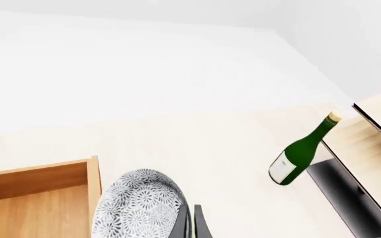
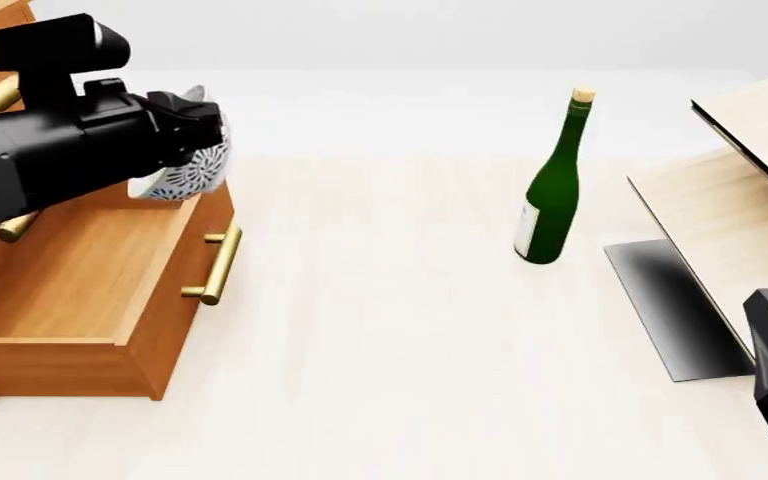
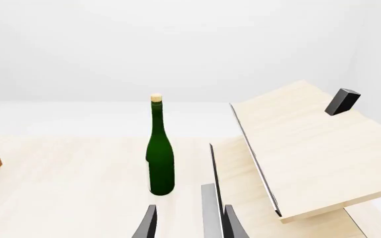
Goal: Put the bowl in the bottom drawer of the cabinet.
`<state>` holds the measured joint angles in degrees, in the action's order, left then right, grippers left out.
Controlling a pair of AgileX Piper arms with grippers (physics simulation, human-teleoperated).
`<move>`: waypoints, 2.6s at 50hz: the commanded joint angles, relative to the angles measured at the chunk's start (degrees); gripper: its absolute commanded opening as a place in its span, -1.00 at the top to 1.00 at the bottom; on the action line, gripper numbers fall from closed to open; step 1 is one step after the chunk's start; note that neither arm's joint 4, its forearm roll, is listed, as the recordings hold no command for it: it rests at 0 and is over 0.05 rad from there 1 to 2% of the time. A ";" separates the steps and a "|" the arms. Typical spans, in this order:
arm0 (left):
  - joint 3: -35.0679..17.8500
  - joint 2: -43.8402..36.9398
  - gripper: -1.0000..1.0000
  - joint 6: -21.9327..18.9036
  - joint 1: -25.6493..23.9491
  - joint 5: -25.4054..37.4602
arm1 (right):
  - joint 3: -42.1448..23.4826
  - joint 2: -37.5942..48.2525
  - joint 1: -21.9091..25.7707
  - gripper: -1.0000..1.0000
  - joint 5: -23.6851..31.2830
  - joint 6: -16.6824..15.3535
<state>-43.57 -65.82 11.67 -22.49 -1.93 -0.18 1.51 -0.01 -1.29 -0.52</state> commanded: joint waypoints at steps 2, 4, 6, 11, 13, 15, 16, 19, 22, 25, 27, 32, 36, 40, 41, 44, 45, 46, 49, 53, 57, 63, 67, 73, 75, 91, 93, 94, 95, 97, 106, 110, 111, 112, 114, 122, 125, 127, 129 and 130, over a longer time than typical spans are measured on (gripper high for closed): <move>-0.88 3.73 1.00 0.19 2.29 3.11 | 0.00 0.01 0.00 -1.00 0.00 0.00; -0.72 4.45 1.00 0.21 2.67 3.59 | 0.00 0.00 0.00 -1.00 0.00 0.00; -0.41 5.01 1.00 0.26 3.25 3.67 | 0.00 -0.03 0.00 -1.00 0.01 0.00; 0.42 5.12 1.00 0.40 3.86 3.08 | 0.00 0.00 0.00 -1.00 0.00 0.00; 0.53 5.47 1.00 0.51 4.46 3.33 | 0.00 0.01 -0.01 -1.00 0.00 0.00; 0.72 5.80 1.00 0.54 5.05 3.53 | 0.00 -0.01 0.00 -1.00 0.00 0.01; 0.73 5.80 1.00 0.54 5.05 3.53 | 0.00 -0.01 0.00 -1.00 0.01 0.01; 0.98 6.03 1.00 0.70 5.49 3.49 | 0.00 -0.01 0.00 -1.00 0.01 -0.02; 1.61 6.11 1.00 0.95 5.89 3.01 | 0.00 0.00 -0.01 -1.00 0.00 0.01; 2.14 6.56 1.00 1.17 6.62 2.95 | 0.00 -0.02 -0.01 -1.00 0.01 0.00; 2.67 6.84 1.00 1.33 7.42 2.49 | 0.00 -0.02 -0.01 -1.00 0.01 0.01; 3.52 7.49 1.00 2.06 8.65 2.04 | 0.00 -0.02 0.00 -1.00 0.01 0.01; 4.39 7.09 1.00 2.54 9.15 1.19 | 0.00 0.00 -0.01 -1.00 0.00 0.00; 7.87 6.39 1.00 3.10 10.30 -2.82 | 0.00 0.00 0.00 -1.00 0.00 0.00; 4.93 6.69 1.00 3.13 10.50 0.53 | 0.00 -0.01 -0.01 -1.00 0.00 0.01; 5.15 6.67 1.00 3.46 10.42 0.67 | 0.00 0.00 0.00 -1.00 0.00 -0.01; 5.38 6.64 1.00 3.61 10.43 0.51 | 0.00 -0.01 0.00 -1.00 0.01 0.00; 5.42 6.58 1.00 3.61 10.48 0.51 | 0.00 -0.01 0.00 -1.00 0.01 0.00; 6.13 6.60 1.00 3.78 10.85 0.27 | 0.00 0.00 0.00 -1.00 0.00 0.00; 6.43 5.87 1.00 3.81 11.21 0.27 | 0.00 0.02 0.00 -1.00 -0.01 0.00; 6.62 5.24 1.00 3.62 11.67 0.05 | 0.00 0.00 0.00 -1.00 0.00 0.00; 6.75 4.26 1.00 3.48 11.96 -0.33 | 0.00 -0.01 0.00 -1.00 0.01 -0.01; 7.15 3.37 1.00 3.38 12.21 -0.59 | 0.00 -0.02 -0.01 -1.00 0.01 0.00; 7.08 3.37 1.00 2.53 13.26 -0.18 | 0.00 -0.02 -0.01 -1.00 0.01 -0.01; 7.19 3.46 1.00 1.90 13.52 0.12 | 0.00 0.02 0.01 -1.00 -0.01 0.00; 7.76 2.55 1.00 1.05 14.95 -0.88 | 0.00 0.00 0.00 -1.00 0.00 0.00; 8.34 2.41 1.00 1.18 14.96 -1.45 | 0.00 0.00 0.00 -1.00 0.00 0.00; 8.60 2.27 1.00 1.24 14.93 -1.74 | 0.00 -0.03 -0.01 -1.00 0.01 0.01; 8.60 2.27 1.00 1.24 14.93 -1.74 | 0.00 -0.03 -0.01 -1.00 0.02 0.01; 8.95 2.28 1.00 1.33 15.31 -1.92 | 0.00 0.00 0.00 -1.00 0.00 0.00; 10.63 1.97 1.00 1.82 15.52 -3.13 | 0.00 0.00 0.00 -1.00 0.00 0.00; 11.06 2.08 1.00 1.98 15.81 -3.24 | 0.00 0.03 0.00 -1.00 -0.01 -0.01; 11.18 2.13 1.00 1.97 15.87 -3.35 | 0.00 -0.02 0.00 -1.00 0.01 0.00; 11.16 2.16 1.00 2.00 15.90 -3.29 | 0.00 0.00 0.00 -1.00 0.00 0.00; 11.62 2.26 1.00 2.25 15.94 -3.48 | 0.00 0.00 0.00 -1.00 0.00 0.00; 12.80 1.37 1.00 2.80 16.14 -5.00 | 0.00 0.00 0.00 -1.00 0.00 0.01; 13.20 0.76 1.00 3.03 16.02 -5.56 | 0.00 -0.01 0.00 -1.00 0.00 0.01; 13.44 0.22 1.00 3.07 16.01 -6.04 | 0.00 0.00 0.00 -1.00 0.00 0.00; 13.37 0.04 1.00 3.01 15.96 -5.87 | 0.00 0.00 0.00 -1.00 0.00 -0.01; 13.52 -0.27 1.00 2.90 15.95 -6.04 | 0.00 0.00 0.00 -1.00 0.00 0.00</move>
<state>-30.79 -64.88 14.44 -6.54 -6.66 -0.18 1.50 -0.01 -1.29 -0.52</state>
